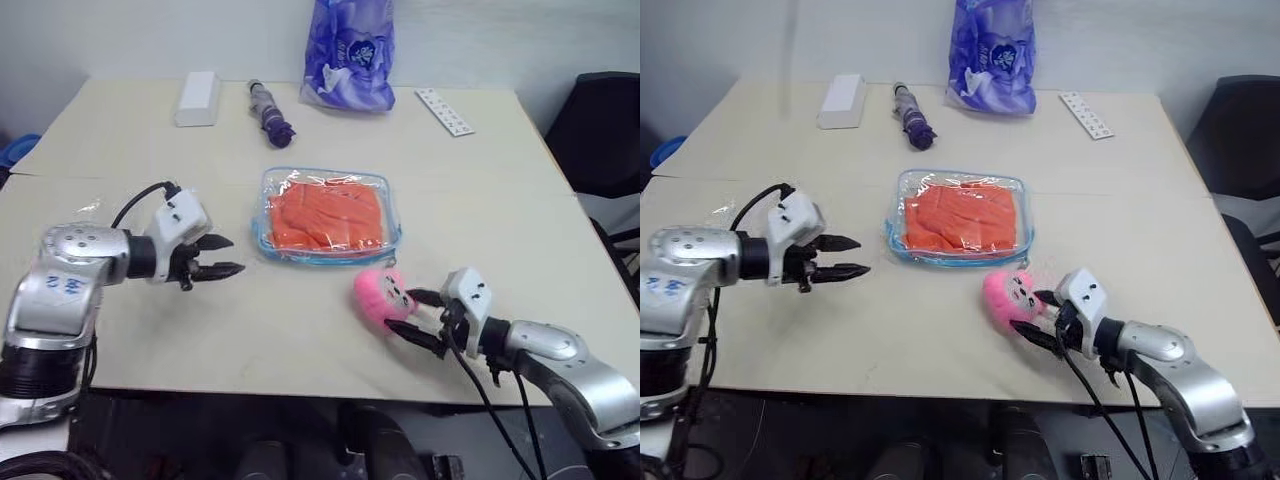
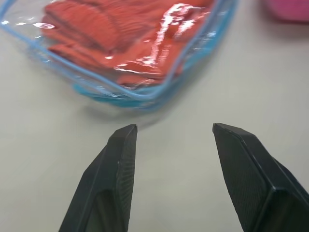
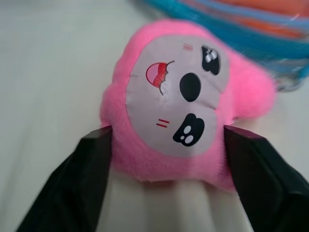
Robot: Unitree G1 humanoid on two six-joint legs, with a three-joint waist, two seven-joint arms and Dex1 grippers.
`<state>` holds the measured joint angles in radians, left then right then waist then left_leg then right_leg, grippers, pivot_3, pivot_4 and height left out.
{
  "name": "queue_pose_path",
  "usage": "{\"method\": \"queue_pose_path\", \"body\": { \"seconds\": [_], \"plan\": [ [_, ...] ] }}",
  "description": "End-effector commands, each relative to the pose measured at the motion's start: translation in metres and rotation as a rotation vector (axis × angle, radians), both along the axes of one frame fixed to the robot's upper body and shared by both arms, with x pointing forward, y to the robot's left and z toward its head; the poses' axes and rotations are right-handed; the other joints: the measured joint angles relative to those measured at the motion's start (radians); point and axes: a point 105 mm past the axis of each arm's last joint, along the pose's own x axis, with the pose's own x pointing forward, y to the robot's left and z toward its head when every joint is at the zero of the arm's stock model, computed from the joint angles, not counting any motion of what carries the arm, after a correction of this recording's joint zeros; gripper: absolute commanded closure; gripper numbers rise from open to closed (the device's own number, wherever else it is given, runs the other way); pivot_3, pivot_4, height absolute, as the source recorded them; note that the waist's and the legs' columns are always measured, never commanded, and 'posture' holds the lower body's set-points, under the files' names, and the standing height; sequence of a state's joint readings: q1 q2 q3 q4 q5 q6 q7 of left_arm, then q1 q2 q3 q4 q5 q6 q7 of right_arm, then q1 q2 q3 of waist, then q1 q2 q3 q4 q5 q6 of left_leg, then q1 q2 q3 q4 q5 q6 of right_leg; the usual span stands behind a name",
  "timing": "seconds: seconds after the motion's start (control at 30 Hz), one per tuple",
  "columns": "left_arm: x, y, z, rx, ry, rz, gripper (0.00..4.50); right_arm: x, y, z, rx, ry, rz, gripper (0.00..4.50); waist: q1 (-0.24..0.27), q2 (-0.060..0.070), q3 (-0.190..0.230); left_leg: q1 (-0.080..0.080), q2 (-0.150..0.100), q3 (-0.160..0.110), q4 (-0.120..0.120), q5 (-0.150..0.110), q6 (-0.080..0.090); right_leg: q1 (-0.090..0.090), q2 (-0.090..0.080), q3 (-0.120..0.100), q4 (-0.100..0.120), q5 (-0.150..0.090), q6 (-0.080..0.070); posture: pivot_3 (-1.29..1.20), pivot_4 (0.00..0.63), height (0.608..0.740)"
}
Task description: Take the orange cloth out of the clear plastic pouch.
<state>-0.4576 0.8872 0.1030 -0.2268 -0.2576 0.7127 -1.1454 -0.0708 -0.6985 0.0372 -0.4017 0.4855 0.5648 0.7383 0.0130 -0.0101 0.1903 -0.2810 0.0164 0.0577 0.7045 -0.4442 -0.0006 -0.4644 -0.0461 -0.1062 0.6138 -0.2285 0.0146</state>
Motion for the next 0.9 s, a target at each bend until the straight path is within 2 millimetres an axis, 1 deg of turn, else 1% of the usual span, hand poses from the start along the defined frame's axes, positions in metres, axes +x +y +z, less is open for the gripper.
{"method": "queue_pose_path", "body": {
  "seconds": [0.03, 0.1, 0.13, 0.23, 0.27, 0.37, 0.5, 0.57, 0.67, 0.8, 0.87, 0.9],
  "plan": [
    [-0.006, -0.006, 0.013, 0.005, -0.069, -0.077, 1.87, -0.004, 0.015, 0.002, 0.026, 0.000, 0.092, 2.27, 0.003, 0.000, 0.000, -0.001, 0.000, 0.000, 0.000, 0.000, 0.000, 0.001, 0.000, 0.000, 0.000, 0.000, 0.000, 0.00, 0.150, 0.740],
    [-0.005, -0.015, 0.015, -0.018, -0.080, -0.111, 1.87, -0.003, 0.033, 0.012, 0.071, -0.015, 0.154, 2.99, 0.002, 0.000, 0.000, -0.001, 0.000, 0.000, 0.000, 0.000, 0.000, 0.001, 0.000, 0.001, 0.000, 0.000, 0.000, 0.00, 0.150, 0.740],
    [-0.005, -0.018, 0.016, -0.025, -0.082, -0.126, 1.87, -0.002, 0.038, 0.015, 0.082, -0.020, 0.171, 3.35, 0.000, 0.000, 0.000, -0.001, 0.000, 0.000, 0.000, 0.000, 0.000, 0.001, 0.000, 0.001, 0.001, 0.000, 0.000, 0.00, 0.150, 0.740],
    [-0.008, -0.034, 0.011, -0.036, -0.072, -0.187, 1.87, 0.008, 0.057, 0.016, 0.079, -0.044, 0.195, 4.31, -0.011, 0.000, 0.000, -0.001, 0.000, 0.000, 0.000, 0.000, 0.000, 0.000, 0.001, 0.002, 0.002, 0.000, 0.000, 0.00, 0.150, 0.740],
    [-0.007, -0.040, 0.007, -0.036, -0.069, -0.208, 1.87, 0.012, 0.063, 0.015, 0.073, -0.051, 0.195, 4.48, -0.013, 0.000, 0.000, -0.001, 0.000, 0.000, 0.000, 0.000, 0.000, 0.000, 0.001, 0.002, 0.003, 0.000, 0.000, 0.00, 0.150, 0.740],
    [-0.005, -0.058, -0.005, -0.029, -0.062, -0.272, 1.87, 0.021, 0.077, 0.010, 0.064, -0.044, 0.195, 4.48, -0.014, 0.000, 0.000, -0.001, 0.000, 0.000, 0.000, 0.000, 0.000, 0.000, 0.001, 0.001, 0.003, 0.000, 0.000, 0.00, 0.150, 0.740],
    [0.000, -0.081, -0.021, 0.013, -0.072, -0.360, 1.87, 0.025, 0.077, 0.006, 0.030, -0.043, 0.172, 4.48, -0.013, 0.000, 0.000, -0.001, 0.000, 0.000, 0.001, 0.000, 0.000, 0.000, 0.000, 0.000, 0.003, 0.000, -0.001, 0.00, 0.150, 0.740],
    [0.004, -0.093, -0.026, 0.029, -0.087, -0.399, 1.87, 0.021, 0.074, 0.008, 0.036, -0.021, 0.178, 3.86, -0.013, 0.000, 0.000, -0.001, 0.000, 0.000, 0.002, 0.000, 0.000, 0.000, 0.000, 0.000, 0.003, 0.000, 0.000, 0.00, 0.150, 0.740],
    [0.014, -0.104, -0.029, 0.060, -0.129, -0.430, 1.87, 0.013, 0.072, 0.014, 0.046, -0.017, 0.187, 2.92, -0.012, 0.000, 0.000, -0.002, 0.000, 0.000, 0.002, 0.000, 0.000, 0.000, 0.000, 0.000, 0.004, 0.000, -0.001, 0.00, 0.150, 0.740],
    [0.020, -0.112, -0.030, 0.085, -0.160, -0.480, 1.87, 0.007, 0.070, 0.021, 0.038, -0.044, 0.184, 1.53, -0.015, 0.000, 0.000, -0.001, 0.000, 0.000, 0.002, 0.000, 0.000, 0.000, 0.001, 0.001, 0.004, 0.000, 0.000, 0.00, 0.150, 0.740],
    [0.021, -0.113, -0.033, 0.117, -0.161, -0.512, 1.87, 0.007, 0.068, 0.027, 0.021, -0.079, 0.171, 0.83, -0.014, 0.000, 0.000, -0.001, 0.000, -0.001, 0.002, 0.000, 0.000, 0.000, 0.001, 0.001, 0.004, 0.000, 0.000, 0.00, 0.150, 0.740],
    [0.021, -0.112, -0.036, 0.133, -0.156, -0.526, 1.87, 0.006, 0.066, 0.031, 0.024, -0.090, 0.163, 0.83, -0.013, 0.000, 0.000, -0.001, 0.000, -0.001, 0.002, 0.000, 0.000, 0.000, 0.001, 0.001, 0.004, 0.000, 0.000, 0.00, 0.150, 0.740]
  ]
}}
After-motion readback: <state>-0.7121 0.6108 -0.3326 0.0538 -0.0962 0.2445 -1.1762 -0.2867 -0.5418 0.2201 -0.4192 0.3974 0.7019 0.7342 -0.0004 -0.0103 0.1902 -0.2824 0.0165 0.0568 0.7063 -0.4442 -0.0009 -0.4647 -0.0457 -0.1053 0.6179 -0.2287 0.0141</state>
